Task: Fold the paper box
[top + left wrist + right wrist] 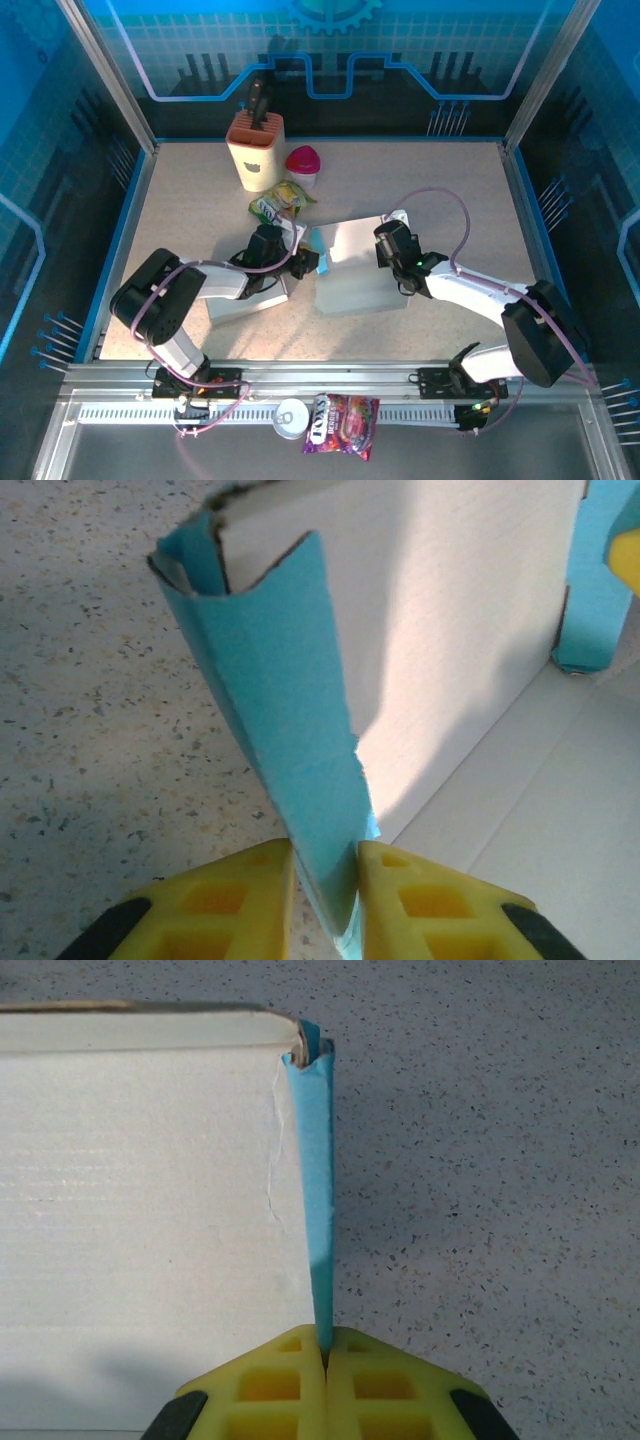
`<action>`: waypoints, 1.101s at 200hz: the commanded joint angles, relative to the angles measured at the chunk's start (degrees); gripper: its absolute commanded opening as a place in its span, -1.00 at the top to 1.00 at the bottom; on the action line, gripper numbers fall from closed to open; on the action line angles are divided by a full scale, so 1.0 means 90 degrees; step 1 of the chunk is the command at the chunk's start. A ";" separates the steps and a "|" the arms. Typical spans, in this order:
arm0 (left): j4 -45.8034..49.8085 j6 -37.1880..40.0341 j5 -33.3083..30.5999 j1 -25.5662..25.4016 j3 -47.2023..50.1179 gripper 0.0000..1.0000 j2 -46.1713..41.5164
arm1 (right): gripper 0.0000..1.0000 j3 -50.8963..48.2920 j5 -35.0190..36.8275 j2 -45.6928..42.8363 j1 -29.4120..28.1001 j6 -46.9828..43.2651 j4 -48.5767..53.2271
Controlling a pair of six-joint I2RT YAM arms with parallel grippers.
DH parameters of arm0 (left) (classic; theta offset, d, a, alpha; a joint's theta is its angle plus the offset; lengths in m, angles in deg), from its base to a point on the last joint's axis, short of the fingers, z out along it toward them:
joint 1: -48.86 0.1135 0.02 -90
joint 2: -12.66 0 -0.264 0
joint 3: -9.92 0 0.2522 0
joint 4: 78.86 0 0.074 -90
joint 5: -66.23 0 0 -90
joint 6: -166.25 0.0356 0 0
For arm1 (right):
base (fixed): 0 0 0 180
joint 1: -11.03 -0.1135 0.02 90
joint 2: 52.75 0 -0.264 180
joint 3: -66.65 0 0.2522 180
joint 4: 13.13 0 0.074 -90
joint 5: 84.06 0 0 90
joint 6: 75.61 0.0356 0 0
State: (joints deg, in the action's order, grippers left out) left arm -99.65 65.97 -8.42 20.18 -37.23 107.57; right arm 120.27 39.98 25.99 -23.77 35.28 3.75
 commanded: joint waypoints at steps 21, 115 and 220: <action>0.0140 0.0107 -0.0252 -0.0265 -0.0435 0.47 0.0280 | 1.00 0.0161 -0.0014 0.0049 -0.0136 0.0004 -0.0070; 0.0479 -0.0021 -0.0834 -0.0471 -0.0912 0.48 0.0694 | 1.00 0.0148 0.0026 0.0003 -0.0185 -0.0006 -0.0108; 0.0358 -0.0223 -0.0628 -0.0370 -0.0979 0.59 0.0820 | 1.00 0.0088 0.0017 -0.0056 -0.0185 -0.0016 -0.0131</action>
State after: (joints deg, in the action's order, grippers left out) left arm -95.80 64.72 -16.92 16.68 -44.64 114.19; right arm 120.27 41.30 26.01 -24.58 35.30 3.57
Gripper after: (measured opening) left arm 0.297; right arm 0.041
